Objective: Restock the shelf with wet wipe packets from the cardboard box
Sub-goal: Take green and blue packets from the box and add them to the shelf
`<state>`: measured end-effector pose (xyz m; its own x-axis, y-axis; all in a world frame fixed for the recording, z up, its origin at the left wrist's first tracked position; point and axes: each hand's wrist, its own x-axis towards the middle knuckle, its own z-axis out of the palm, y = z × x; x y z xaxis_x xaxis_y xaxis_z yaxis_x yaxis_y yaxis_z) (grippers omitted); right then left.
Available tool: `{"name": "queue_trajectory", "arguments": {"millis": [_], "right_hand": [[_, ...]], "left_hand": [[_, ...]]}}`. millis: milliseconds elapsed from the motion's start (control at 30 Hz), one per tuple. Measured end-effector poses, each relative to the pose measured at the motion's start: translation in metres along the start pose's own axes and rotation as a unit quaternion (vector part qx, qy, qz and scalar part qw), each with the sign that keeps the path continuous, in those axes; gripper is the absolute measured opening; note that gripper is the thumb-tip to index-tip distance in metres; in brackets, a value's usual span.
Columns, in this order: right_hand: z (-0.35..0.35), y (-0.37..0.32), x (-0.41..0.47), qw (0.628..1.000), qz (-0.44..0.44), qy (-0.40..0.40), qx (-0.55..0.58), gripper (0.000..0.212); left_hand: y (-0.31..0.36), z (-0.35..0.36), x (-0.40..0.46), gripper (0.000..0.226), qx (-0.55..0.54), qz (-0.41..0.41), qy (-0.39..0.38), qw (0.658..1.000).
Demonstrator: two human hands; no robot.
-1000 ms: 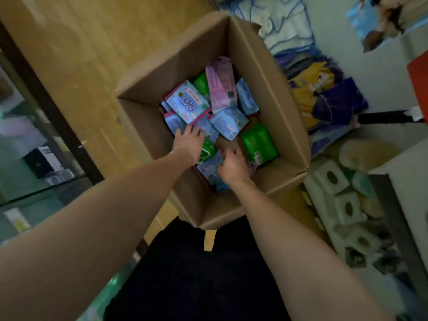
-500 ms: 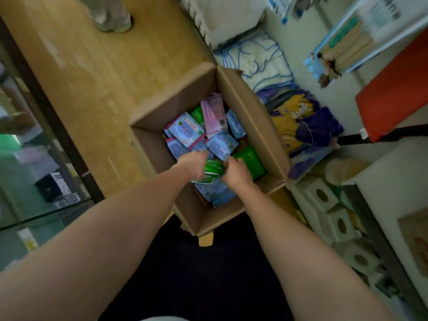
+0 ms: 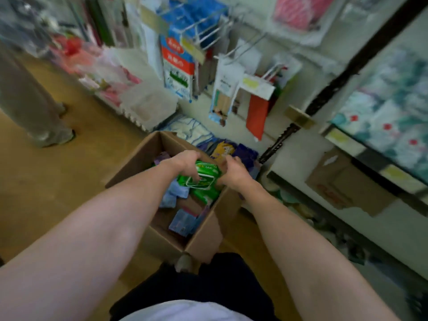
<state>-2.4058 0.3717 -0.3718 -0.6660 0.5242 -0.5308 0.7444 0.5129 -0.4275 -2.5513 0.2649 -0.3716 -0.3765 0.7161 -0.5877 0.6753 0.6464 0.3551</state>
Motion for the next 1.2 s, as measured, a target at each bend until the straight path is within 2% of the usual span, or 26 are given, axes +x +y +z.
{"name": "queue_trajectory", "arguments": {"millis": [167,333,533,667,767,867,967,1067,1200], "right_hand": [[-0.05,0.035,-0.061,0.996,0.013,0.088,0.008,0.076],[-0.095,0.079,-0.122,0.993,0.059,0.101,0.016,0.103],[-0.142,0.147,-0.191,0.978,0.114,0.167,0.053,0.085],[-0.172,0.205,-0.243,0.962,0.137,0.22,0.092,0.095],[-0.194,0.259,-0.286,0.948,0.153,0.253,0.121,0.088],[-0.212,0.314,-0.328,0.924,0.158,0.291,0.192,0.088],[-0.225,0.363,-0.364,0.892,0.155,0.339,0.255,0.088],[-0.237,0.402,-0.394,0.856,0.142,0.388,0.312,0.071],[-0.256,0.441,-0.422,0.813,0.133,0.445,0.352,0.062]], "left_hand": [[0.082,-0.021,-0.018,0.081,0.031,0.105,0.009,0.994],[0.179,-0.03,-0.038,0.075,0.061,0.197,-0.01,0.978],[0.294,-0.031,-0.063,0.075,0.1,0.279,-0.017,0.955],[0.377,-0.015,-0.075,0.084,0.144,0.3,-0.025,0.943],[0.44,-0.001,-0.084,0.09,0.184,0.304,-0.017,0.934],[0.501,0.011,-0.093,0.088,0.215,0.307,0.012,0.927],[0.558,0.03,-0.102,0.08,0.198,0.332,0.022,0.922],[0.61,0.052,-0.111,0.067,0.18,0.366,0.048,0.912],[0.665,0.078,-0.119,0.059,0.157,0.39,0.082,0.904]]}}
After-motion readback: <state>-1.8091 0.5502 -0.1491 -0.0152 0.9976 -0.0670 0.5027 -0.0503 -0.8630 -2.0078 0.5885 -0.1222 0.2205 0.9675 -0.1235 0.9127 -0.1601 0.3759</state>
